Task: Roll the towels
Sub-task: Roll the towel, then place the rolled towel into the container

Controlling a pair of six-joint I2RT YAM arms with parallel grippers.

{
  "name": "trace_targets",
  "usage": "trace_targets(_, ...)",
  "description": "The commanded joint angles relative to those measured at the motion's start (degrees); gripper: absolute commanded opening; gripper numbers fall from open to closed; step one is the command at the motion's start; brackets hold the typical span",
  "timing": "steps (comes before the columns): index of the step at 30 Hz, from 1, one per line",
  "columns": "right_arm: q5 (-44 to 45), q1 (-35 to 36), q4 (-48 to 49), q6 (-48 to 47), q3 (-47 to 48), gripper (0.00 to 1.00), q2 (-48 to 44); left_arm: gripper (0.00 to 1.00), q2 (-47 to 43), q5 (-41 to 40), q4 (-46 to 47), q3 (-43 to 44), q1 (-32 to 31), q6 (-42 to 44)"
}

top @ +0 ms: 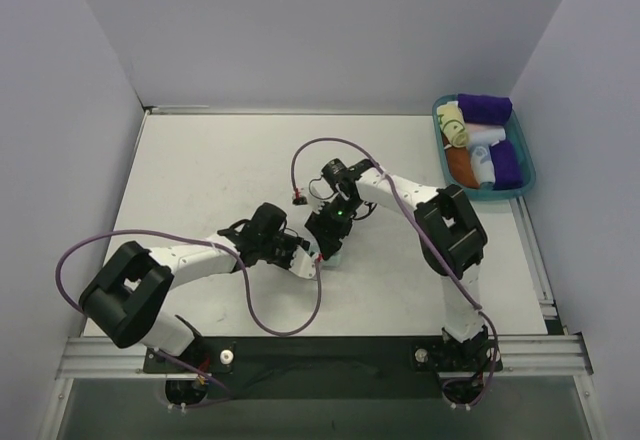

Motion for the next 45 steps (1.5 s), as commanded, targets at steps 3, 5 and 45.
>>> trace_targets(3,6.04,-0.83,1.62,-0.43,-3.14,0.59,-10.32,0.31,2.24,0.14,-7.62,1.33,-0.46,-1.38)
trace_targets(5,6.13,-0.39,1.62,0.10,-4.10,0.61,-11.56,0.31,2.33,0.14,-7.71,1.68,-0.46,-1.55)
trace_targets(45,4.12,-5.30,3.20,15.12,-8.42,0.00,-11.81,0.80,-22.70,4.72,-27.48,6.87,2.61,-18.59)
